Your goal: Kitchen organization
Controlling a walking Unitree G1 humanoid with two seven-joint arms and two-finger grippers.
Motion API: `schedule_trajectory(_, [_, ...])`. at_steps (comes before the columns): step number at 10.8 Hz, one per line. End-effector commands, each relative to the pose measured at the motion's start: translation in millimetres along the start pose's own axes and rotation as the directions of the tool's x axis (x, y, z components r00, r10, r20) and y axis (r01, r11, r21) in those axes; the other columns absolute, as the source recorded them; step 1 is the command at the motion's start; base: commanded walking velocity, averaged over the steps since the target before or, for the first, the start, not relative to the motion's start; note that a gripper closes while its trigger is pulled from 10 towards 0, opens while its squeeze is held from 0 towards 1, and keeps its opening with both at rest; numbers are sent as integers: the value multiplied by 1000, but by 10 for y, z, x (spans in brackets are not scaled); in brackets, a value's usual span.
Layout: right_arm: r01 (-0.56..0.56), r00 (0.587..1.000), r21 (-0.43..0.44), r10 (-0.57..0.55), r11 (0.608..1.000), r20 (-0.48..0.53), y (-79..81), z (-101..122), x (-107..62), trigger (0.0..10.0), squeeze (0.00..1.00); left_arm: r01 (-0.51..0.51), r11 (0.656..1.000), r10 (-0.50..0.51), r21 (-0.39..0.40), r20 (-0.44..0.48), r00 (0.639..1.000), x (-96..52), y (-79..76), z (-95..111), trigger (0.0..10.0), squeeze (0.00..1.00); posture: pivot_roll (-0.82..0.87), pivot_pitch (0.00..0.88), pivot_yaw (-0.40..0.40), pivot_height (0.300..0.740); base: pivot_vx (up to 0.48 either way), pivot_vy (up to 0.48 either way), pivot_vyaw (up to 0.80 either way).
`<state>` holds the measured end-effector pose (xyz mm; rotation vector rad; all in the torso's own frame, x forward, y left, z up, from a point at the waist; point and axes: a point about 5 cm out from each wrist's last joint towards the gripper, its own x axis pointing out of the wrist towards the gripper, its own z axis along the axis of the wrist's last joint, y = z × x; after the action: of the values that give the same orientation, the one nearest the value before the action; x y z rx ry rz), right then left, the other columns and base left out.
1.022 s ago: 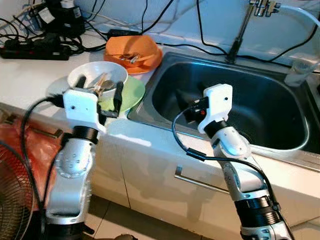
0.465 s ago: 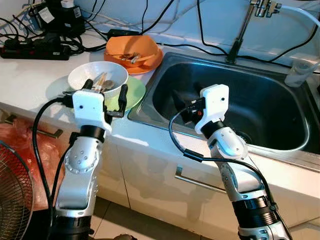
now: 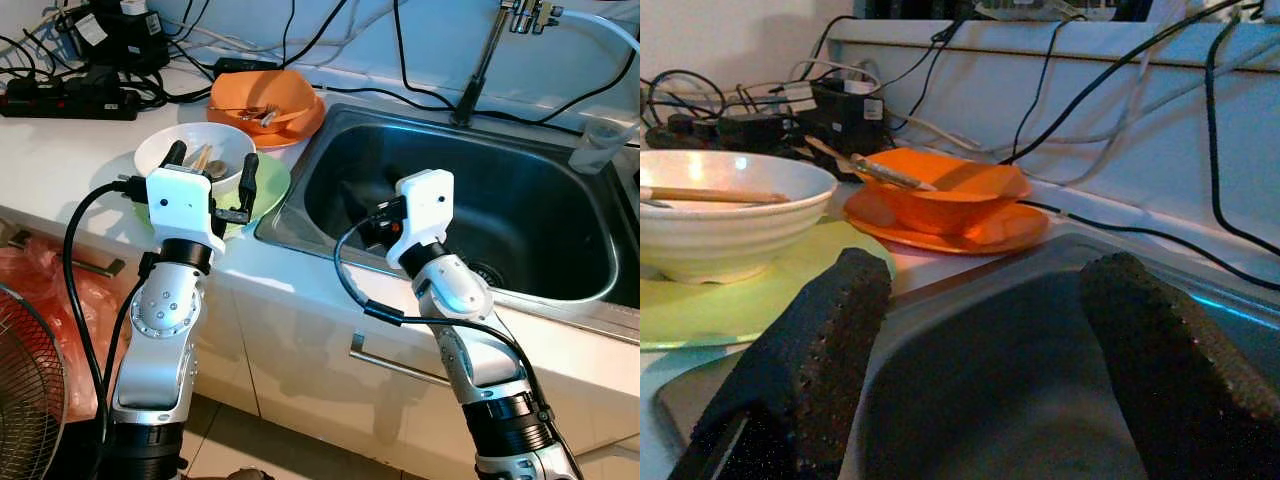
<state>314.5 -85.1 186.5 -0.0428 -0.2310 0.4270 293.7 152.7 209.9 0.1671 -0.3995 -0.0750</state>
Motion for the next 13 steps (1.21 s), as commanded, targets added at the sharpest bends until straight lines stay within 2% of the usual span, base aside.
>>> schedule_trajectory(1, [5,1000,-17,-5,1000,28,-6,65,7,10000,0,34,999,-33,-13,34,999,24,-64,73,10000,0,48,46,-25,740,0,0,0])
schedule_trajectory(2, [7,1000,-21,-6,1000,30,-11,70,13,10000,0,64,997,-63,-40,27,998,25,-112,55,10000,0,46,44,-24,740,0,0,0])
schedule_trajectory(4, [11,999,-25,-10,1000,31,-26,70,18,10000,0,102,994,-100,-40,43,994,34,-162,82,10000,0,47,40,-22,740,0,0,0])
schedule_trajectory(7, [10,1000,-24,-10,1000,29,-9,58,12,10000,0,27,998,-28,-58,-23,999,13,-40,-44,10000,0,49,37,-19,740,0,0,0])
schedule_trajectory(10, [7,1000,-27,-6,1000,30,-5,59,9,10000,0,21,996,-26,-85,-56,998,-19,-48,-120,10000,0,46,41,-22,740,0,0,0])
schedule_trajectory(13, [7,1000,-32,-6,999,29,1,58,5,10000,0,44,994,-48,-103,-38,998,25,-98,-76,10000,0,42,40,-19,740,0,0,0])
